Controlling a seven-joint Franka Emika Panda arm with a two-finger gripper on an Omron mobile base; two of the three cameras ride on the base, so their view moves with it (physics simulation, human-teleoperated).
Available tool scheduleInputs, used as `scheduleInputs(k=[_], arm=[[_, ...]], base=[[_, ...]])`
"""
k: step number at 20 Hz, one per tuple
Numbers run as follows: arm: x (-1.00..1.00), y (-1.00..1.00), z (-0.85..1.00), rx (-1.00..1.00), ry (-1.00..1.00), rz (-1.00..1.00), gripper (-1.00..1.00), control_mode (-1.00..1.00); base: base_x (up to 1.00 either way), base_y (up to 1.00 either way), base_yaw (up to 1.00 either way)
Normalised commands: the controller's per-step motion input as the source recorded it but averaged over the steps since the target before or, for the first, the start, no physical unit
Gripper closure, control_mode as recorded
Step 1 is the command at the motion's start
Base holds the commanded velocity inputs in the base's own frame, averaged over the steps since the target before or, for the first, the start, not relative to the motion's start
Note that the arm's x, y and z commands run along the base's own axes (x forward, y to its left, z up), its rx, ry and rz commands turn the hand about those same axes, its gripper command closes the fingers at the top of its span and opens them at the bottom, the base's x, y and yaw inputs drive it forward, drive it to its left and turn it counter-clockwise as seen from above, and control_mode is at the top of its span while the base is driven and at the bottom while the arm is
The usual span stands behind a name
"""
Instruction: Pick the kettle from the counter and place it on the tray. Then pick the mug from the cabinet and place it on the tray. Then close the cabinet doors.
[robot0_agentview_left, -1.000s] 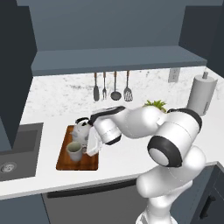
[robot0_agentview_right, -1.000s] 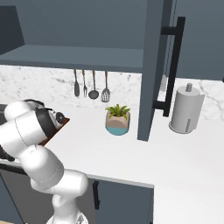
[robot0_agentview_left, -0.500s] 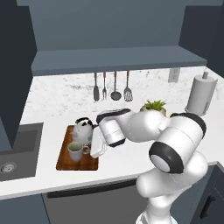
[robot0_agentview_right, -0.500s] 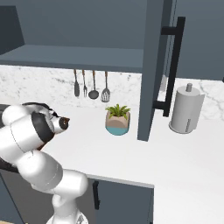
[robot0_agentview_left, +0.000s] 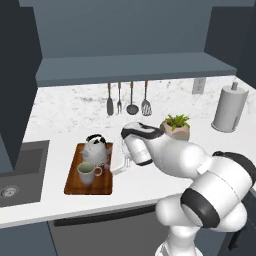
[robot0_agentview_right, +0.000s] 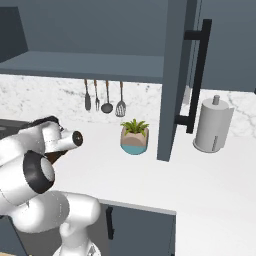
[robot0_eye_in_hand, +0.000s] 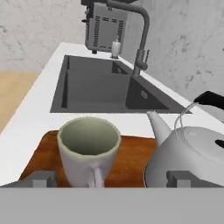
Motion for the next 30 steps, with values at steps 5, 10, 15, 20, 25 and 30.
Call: scheduleInputs(k=[5, 10, 15, 20, 25, 30], arm=[[-0.36, -0.01, 0.97, 0.00, 0.42, -0.14, -1.00, -1.00], [-0.26, 0.00, 0.68, -0.03, 0.55, -0.35, -1.00, -1.00], [-0.03, 0.05, 0.07, -0.09, 0.25, -0.27, -1.00, -1.00], [0.00, 0.11, 0.00, -0.04, 0.00, 0.00, -1.00, -1.00], [0.00, 0.49, 0.00, -0.05, 0.01, 0.00, -1.00, -1.00], [0.00, 0.69, 0.00, -0.14, 0.13, -0.04, -1.00, -1.00]], base=[[0.00, 0.00, 0.00], [0.00, 0.00, 0.00], [0.00, 0.00, 0.00], [0.00, 0.00, 0.00], [0.00, 0.00, 0.00], [0.00, 0.00, 0.00]])
